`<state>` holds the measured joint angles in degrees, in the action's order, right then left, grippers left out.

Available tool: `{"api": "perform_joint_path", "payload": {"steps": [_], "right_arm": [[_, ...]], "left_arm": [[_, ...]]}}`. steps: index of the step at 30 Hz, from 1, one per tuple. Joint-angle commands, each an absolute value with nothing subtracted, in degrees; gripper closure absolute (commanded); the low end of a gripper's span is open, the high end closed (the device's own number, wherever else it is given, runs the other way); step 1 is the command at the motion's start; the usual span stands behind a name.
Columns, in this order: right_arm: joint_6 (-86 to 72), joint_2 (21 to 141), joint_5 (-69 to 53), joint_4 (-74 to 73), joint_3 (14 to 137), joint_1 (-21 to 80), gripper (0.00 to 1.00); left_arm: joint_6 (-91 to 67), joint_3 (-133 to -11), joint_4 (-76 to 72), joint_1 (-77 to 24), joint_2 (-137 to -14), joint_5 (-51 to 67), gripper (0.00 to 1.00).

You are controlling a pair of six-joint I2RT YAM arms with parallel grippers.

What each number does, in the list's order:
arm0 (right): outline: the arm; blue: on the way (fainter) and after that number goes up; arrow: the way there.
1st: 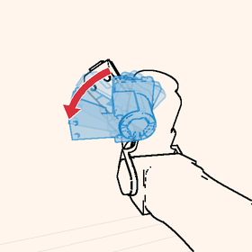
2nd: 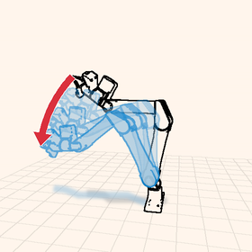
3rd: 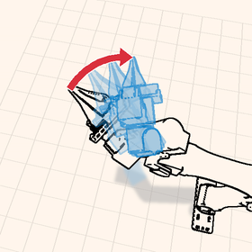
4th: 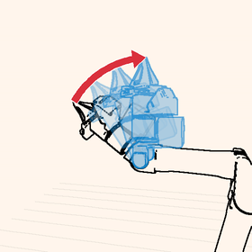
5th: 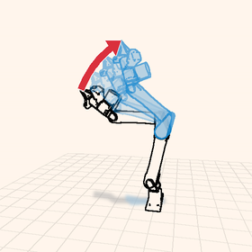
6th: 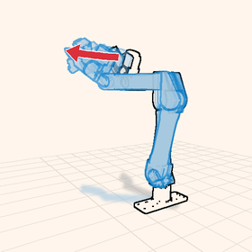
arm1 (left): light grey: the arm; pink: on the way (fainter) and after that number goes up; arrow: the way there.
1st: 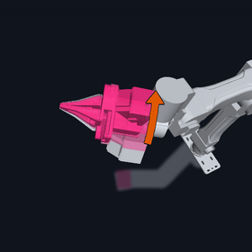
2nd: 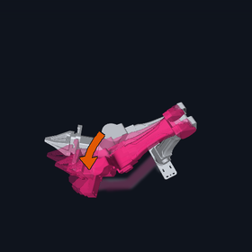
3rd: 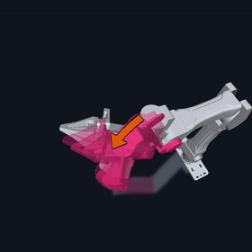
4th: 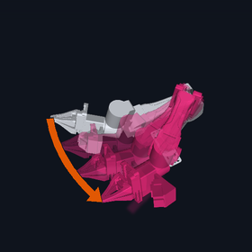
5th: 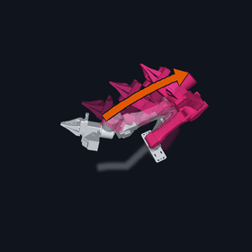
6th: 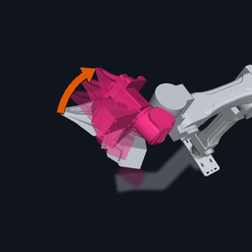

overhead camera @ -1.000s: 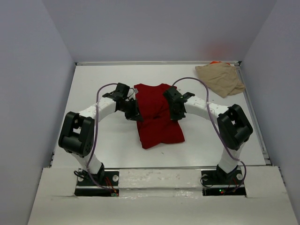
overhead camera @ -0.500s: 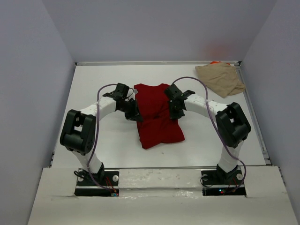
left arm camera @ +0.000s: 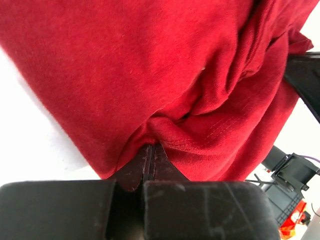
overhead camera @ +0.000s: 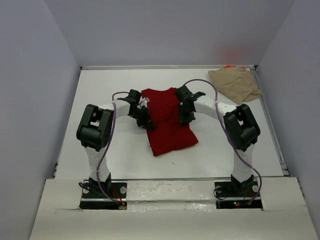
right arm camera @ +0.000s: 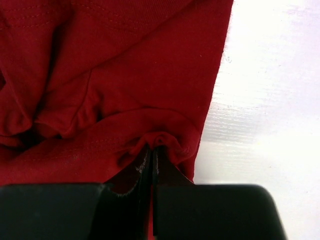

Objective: Fold and stack the t-shirts
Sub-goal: Fold the tshirt

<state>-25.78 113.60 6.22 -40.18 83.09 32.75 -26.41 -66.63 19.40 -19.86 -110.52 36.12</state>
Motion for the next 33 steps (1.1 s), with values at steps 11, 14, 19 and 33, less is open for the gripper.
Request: {"api": "perform_joint_path", "payload": {"steps": [11,14,19,33], "right_arm": [[-24.79,107.58,7.55,-37.79,80.24,32.43,0.26],[-24.17,106.79,8.7,-37.88,80.94,32.43,0.25],[-23.47,106.88,12.21,-38.93,82.79,32.43,0.24],[-23.64,89.93,18.2,-43.15,79.55,33.75,0.39]], "left_arm": [[-24.79,-69.17,21.35,-18.63,-105.13,29.73,0.48],[-24.0,-71.27,23.72,-18.63,-103.89,26.55,0.32],[-23.47,-74.26,26.28,-18.37,-102.22,18.99,0.12],[-22.5,-76.73,30.76,-22.5,-86.95,12.75,0.19]]}}
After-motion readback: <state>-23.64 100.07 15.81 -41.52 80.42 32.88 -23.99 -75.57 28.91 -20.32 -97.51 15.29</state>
